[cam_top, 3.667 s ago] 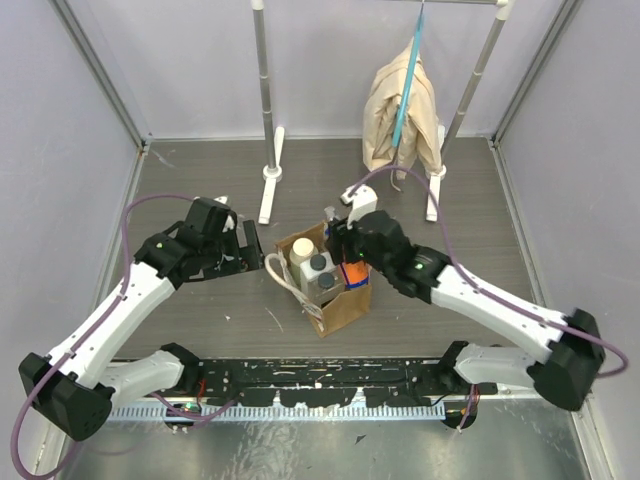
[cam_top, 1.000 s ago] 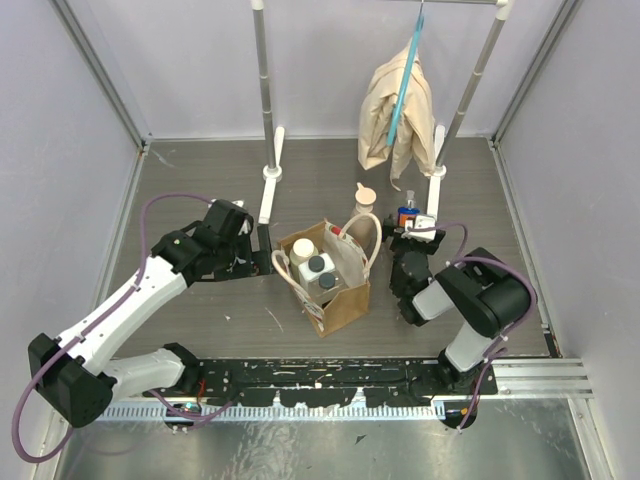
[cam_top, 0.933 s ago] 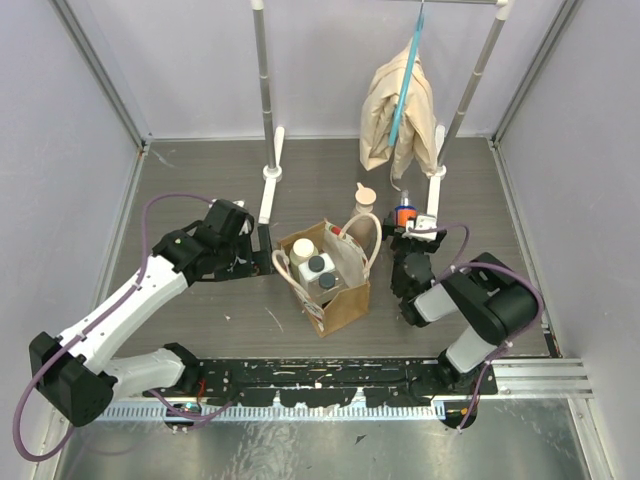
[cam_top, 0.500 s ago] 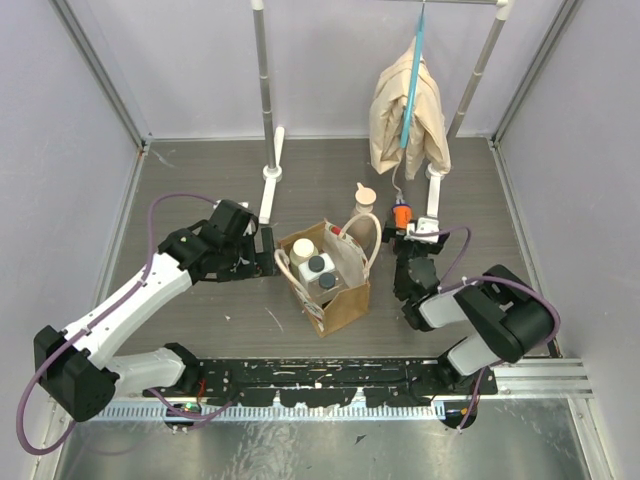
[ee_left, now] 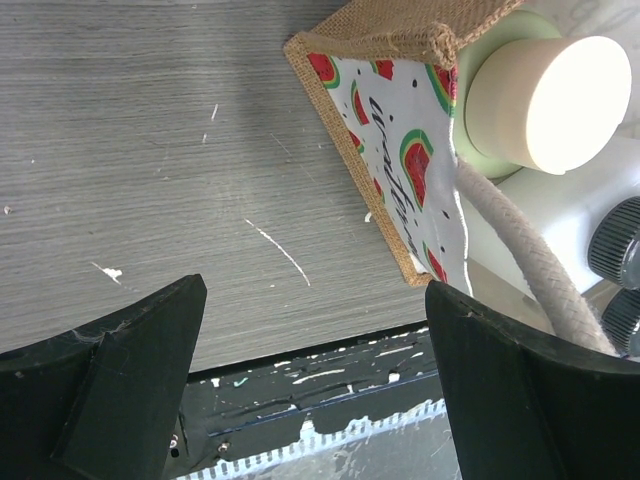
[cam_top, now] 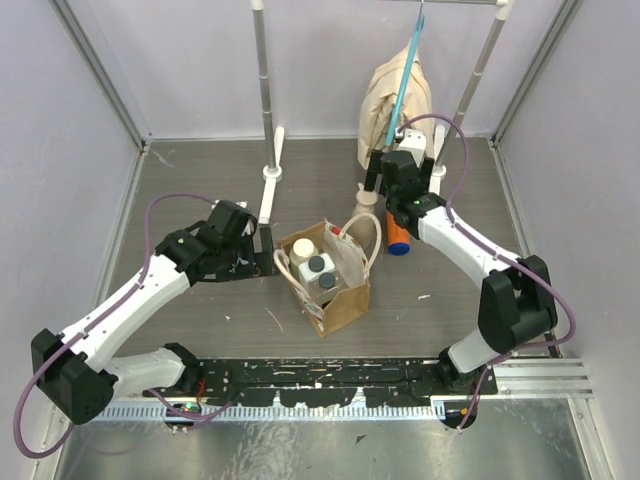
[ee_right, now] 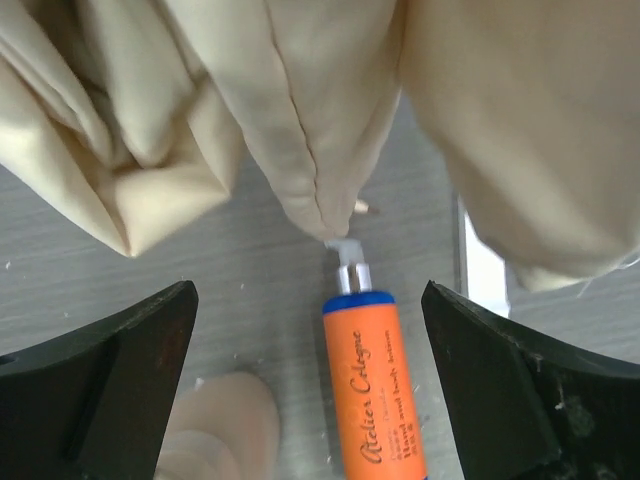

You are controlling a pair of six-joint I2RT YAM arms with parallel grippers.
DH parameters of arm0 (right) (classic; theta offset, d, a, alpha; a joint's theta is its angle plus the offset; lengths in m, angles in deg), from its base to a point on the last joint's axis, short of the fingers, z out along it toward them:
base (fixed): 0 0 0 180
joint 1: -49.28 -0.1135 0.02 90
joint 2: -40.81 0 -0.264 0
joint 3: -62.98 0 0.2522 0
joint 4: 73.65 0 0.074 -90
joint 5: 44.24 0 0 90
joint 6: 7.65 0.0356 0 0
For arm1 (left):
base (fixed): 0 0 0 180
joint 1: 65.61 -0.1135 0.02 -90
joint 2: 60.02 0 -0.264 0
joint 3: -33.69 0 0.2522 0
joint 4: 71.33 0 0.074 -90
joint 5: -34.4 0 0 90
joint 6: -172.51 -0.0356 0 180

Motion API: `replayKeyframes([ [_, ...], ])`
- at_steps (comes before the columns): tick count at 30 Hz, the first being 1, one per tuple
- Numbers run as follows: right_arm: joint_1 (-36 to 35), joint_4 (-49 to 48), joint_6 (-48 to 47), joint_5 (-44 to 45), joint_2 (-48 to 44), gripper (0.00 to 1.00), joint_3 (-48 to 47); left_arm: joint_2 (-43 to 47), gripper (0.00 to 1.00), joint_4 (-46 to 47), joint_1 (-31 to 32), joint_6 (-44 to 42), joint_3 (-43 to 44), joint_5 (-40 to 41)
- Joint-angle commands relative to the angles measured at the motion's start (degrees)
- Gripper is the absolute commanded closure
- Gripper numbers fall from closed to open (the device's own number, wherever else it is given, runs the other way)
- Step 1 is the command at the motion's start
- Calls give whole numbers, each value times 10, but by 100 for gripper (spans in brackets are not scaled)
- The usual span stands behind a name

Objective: Take the personal care products out of the canvas bag

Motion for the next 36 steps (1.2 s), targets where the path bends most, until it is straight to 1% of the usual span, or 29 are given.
replayKeyframes([
  [1,8,165,31,-40,13,0,-34,20,1,2,2,4,-12,9],
  [7,30,184,52,-82,50,0,-22,32,1,0,3,5,-21,10],
  [8,40,183,55,-116,69,0,-19,35,1,-1,3,6,-23,10],
  [12,57,183,57,-152,118,0,-27,39,1,-2,3,7,-26,10],
  [21,92,140,48,-171,209,1,-47,43,1,-9,3,5,-25,13],
  [25,100,131,37,-176,228,9,-58,41,1,-10,3,5,-24,15],
  [27,101,124,32,-178,225,16,-55,38,1,-10,3,5,-23,14],
  [31,100,111,15,-168,219,20,-53,28,1,-4,3,5,-22,7],
  [32,100,111,9,-168,221,26,-56,26,1,-3,3,5,-22,5],
  [33,101,113,5,-170,223,37,-59,23,1,-3,3,5,-20,4],
  [36,102,116,1,-165,219,75,-54,18,1,-3,3,5,-20,5],
])
